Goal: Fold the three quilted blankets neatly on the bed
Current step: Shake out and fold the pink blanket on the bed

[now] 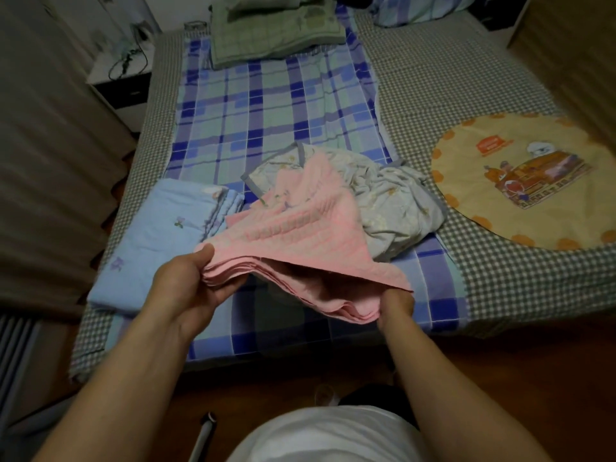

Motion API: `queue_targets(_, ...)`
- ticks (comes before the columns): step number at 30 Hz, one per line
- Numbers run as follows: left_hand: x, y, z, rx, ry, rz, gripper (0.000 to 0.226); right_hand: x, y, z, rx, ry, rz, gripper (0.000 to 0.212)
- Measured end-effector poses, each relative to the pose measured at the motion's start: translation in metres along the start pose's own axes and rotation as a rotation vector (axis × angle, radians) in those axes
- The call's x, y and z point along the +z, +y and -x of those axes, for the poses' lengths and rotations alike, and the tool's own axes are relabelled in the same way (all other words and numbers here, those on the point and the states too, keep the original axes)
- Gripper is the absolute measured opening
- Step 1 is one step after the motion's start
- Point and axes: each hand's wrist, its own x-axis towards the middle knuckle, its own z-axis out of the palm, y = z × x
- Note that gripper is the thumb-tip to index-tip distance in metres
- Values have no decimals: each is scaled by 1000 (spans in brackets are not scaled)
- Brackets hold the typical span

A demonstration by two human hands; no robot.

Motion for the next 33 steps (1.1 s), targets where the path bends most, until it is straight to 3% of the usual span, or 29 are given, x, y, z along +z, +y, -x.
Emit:
queue_targets(3,-9,1,-6,37,42,23,30,-16,2,-6,-352,150,585,26)
queue_targets(5,-15,2,-9,49,37,30,26,-24,6,-11,-525,92,770,27)
queue_targets(8,-17,2,-14,45,25,36,23,-30,17,-14,-657,-14,1024,42)
queue_targets(11,-20,5,-20,42,48,29,23,-41,21,-17,-717,77,1208,24)
queue_targets(14,-29,2,-27,58,119,-29,30,-55,7,-38,-526,92,1034,10)
queue_targets(19,-44,-14,-34,50,172,-88,31,-66,-35,-43,-48,-245,341,13)
queue_targets(22,-57,-22,-29,2,169,-101,25,-73,-43,-24,-44,-359,297,15)
queue_targets(24,-66,-29,-25,-24,187,-97,26,-73,-38,-22,-91,-368,419,15)
queue_targets(29,-70,-46,-14,-30,227,-90,31,-63,-40,-16,3,-93,656,12)
queue_targets(31,-62,-26,-15,-6,214,3,30,-46,-70,0,40,-120,405,12)
queue_targets(33,-52,26,-14,40,174,116,25,-16,-135,29,-80,-119,175,21)
